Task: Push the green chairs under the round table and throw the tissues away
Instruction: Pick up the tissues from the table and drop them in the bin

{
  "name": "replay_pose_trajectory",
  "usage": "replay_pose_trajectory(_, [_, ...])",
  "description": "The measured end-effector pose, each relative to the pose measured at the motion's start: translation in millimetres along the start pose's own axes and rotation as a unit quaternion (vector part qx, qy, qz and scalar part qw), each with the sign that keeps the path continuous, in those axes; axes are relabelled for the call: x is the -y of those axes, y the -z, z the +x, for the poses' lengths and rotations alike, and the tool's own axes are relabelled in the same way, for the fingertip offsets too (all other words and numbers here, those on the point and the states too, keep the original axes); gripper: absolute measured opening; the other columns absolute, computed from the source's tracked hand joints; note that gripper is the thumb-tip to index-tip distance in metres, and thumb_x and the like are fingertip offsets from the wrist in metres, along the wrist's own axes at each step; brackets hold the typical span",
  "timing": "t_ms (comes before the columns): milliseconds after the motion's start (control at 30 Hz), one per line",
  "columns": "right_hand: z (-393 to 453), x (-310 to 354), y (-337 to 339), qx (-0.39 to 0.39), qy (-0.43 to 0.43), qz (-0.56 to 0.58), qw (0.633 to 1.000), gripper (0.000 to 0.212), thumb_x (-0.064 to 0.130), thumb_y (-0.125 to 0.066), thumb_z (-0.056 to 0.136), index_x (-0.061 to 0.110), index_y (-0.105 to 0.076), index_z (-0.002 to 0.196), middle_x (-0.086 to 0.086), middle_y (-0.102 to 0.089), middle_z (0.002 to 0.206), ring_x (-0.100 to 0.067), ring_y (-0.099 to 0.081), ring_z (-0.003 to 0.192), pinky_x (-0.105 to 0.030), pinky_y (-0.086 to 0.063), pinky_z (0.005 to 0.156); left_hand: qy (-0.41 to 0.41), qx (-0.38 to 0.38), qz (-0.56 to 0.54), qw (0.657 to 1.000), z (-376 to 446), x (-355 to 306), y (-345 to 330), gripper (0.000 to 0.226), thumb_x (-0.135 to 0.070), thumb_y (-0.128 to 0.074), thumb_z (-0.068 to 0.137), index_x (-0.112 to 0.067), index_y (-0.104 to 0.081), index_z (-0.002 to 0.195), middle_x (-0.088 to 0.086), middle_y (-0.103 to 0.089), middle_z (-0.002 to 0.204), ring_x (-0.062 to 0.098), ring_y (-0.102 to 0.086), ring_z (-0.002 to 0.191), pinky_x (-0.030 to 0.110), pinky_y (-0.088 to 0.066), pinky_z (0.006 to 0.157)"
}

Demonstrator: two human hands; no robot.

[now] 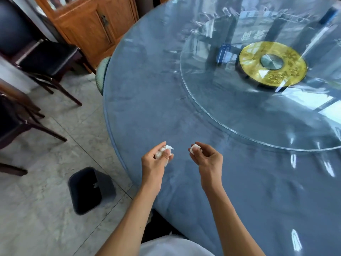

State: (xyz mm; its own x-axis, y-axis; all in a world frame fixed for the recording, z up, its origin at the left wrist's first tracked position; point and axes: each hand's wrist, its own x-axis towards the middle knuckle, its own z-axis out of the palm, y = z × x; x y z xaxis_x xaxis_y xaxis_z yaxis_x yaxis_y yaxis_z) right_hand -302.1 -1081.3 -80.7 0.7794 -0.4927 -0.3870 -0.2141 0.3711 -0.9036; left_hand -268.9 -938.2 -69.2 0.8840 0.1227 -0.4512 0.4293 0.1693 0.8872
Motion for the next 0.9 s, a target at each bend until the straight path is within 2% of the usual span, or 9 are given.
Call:
replay_pose_trajectory(233, [-13.7,-14.1,-43.4,0.075,-0.022,-0.039,0.996,0.011,0.008,-0.072,0.092,0.004,-0.073,0.102,-0.010,-0.075,0.085,-0.023,-0.073,0.086,-0.046,-0.058,0.095,-0.007,-0.076,-0.043,0.996,-2.4,-3.7,48.6,0.028,-0.008,-0.072,0.090,-0.010,-0.070,0.118,0.006,-0.073,0.102,0.015,-0.073,0.081,0.021,-0.057,0.073])
replay_pose_trajectory(367, [-31.8,-25.2,-81.2,0.134,-0.014,-0.072,0.988,0.008,0.010,-0.072,0.092,0.007,-0.075,0.099,-0.011,-0.074,0.084,-0.022,-0.071,0.084,-0.049,-0.057,0.095,-0.020,-0.120,-0.078,0.989,-6.2,-7.6,92.8,0.028,-0.007,-0.071,0.091,-0.008,-0.069,0.119,0.006,-0.072,0.100,0.011,-0.072,0.079,0.021,-0.057,0.075])
replay_pose_trajectory(500, [-62.6,-39.4,-126.4,0.184,-0.010,-0.100,0.978,0.010,0.010,-0.072,0.091,0.018,-0.077,0.087,-0.009,-0.074,0.081,-0.022,-0.069,0.082,-0.053,-0.054,0.093,-0.028,-0.163,-0.113,0.980,-12.8,-9.5,148.9,0.027,-0.003,-0.070,0.091,-0.003,-0.068,0.118,0.007,-0.072,0.098,0.010,-0.072,0.081,0.021,-0.058,0.074])
replay_pose_trajectory(633, [-102.3,-62.2,-171.5,0.222,-0.007,-0.133,0.966,0.006,0.016,-0.073,0.090,0.019,-0.077,0.093,-0.012,-0.076,0.085,-0.022,-0.071,0.084,-0.051,-0.055,0.092,-0.038,-0.193,-0.133,0.971,-22.7,-10.3,216.3,0.023,0.000,-0.068,0.091,-0.006,-0.070,0.114,0.010,-0.071,0.099,0.009,-0.072,0.080,0.021,-0.058,0.073])
replay_pose_trajectory(767, [-155.7,-88.7,-221.3,0.253,0.000,-0.160,0.954,0.008,0.012,-0.073,0.091,0.017,-0.076,0.097,-0.008,-0.077,0.085,-0.018,-0.073,0.084,-0.038,-0.060,0.087,-0.046,-0.223,-0.145,0.963,-38.4,-12.7,293.3,0.023,-0.002,-0.069,0.091,-0.006,-0.070,0.114,0.011,-0.071,0.104,0.012,-0.073,0.084,0.024,-0.059,0.076])
replay_pose_trajectory(833, [-186.0,-101.1,-244.8,0.277,0.016,-0.171,0.945,0.009,0.012,-0.072,0.091,0.020,-0.077,0.092,-0.011,-0.076,0.084,-0.020,-0.073,0.083,-0.028,-0.060,0.079,-0.051,-0.236,-0.152,0.958,-47.1,-13.3,330.5,0.020,-0.005,-0.070,0.091,-0.013,-0.072,0.110,0.009,-0.072,0.106,0.015,-0.074,0.089,0.025,-0.059,0.078])
replay_pose_trajectory(900, [-209.9,-113.3,-263.8,0.290,0.020,-0.172,0.941,0.008,0.012,-0.072,0.091,0.019,-0.077,0.093,-0.011,-0.076,0.084,-0.023,-0.074,0.085,-0.026,-0.059,0.079,-0.053,-0.248,-0.160,0.954,-54.1,-14.5,361.2,0.020,-0.005,-0.070,0.091,-0.013,-0.072,0.110,0.008,-0.072,0.107,0.016,-0.074,0.092,0.025,-0.059,0.078])
